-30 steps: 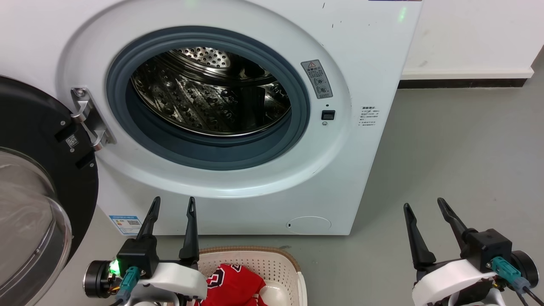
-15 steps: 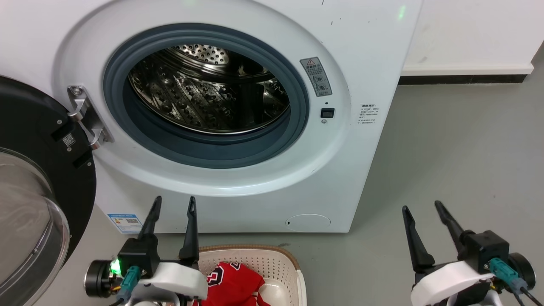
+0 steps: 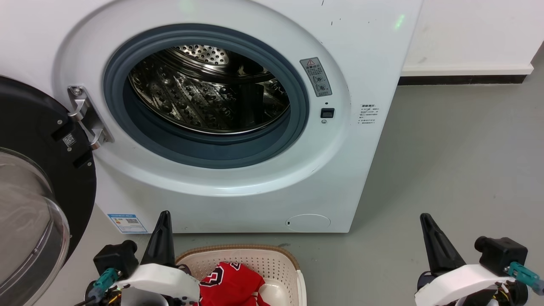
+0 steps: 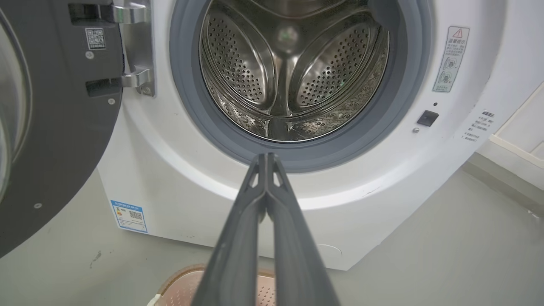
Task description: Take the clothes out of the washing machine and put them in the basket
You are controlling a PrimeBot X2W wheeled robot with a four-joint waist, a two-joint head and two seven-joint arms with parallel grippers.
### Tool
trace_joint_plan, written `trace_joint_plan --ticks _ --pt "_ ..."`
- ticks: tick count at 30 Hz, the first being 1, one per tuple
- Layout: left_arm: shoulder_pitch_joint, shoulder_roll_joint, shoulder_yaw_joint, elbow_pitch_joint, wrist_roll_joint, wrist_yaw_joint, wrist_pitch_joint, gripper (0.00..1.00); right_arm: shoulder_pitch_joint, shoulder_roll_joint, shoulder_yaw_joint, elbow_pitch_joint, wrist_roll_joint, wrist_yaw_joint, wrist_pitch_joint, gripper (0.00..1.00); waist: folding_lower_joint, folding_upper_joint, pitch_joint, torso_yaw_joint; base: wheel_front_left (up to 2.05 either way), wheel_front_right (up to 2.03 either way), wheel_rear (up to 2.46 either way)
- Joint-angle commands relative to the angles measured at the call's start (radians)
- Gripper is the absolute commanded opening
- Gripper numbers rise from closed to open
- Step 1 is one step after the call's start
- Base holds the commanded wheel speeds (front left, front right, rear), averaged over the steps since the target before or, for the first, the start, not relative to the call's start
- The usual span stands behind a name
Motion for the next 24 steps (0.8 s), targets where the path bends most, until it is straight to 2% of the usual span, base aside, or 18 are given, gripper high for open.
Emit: trace_joint_plan --ticks 1,22,24 --pt "-0.025 0.001 0.007 -0.014 -0.05 -0.006 0.011 0.0 -0.032 -0.009 -0.003 -0.008 0.058 0.0 0.003 0.0 0.0 -0.0001 0.0 0.0 0.0 0.0 0.0" --pt "-0.038 0.0 0.045 -0.005 -0.401 -0.037 0.093 0.0 -0.066 -0.022 -0.019 0.034 0.43 0.0 0.036 0.0 -0.0001 -0.0001 -0.003 0.004 0.0 0.0 0.0" --pt "-0.041 0.0 0.052 -0.002 -0.459 -0.042 0.108 0.0 -0.072 -0.023 -0.023 0.04 0.491 0.0 0.042 0.0 -0.0001 -0.0001 -0.004 0.005 0.0 0.0 0.0"
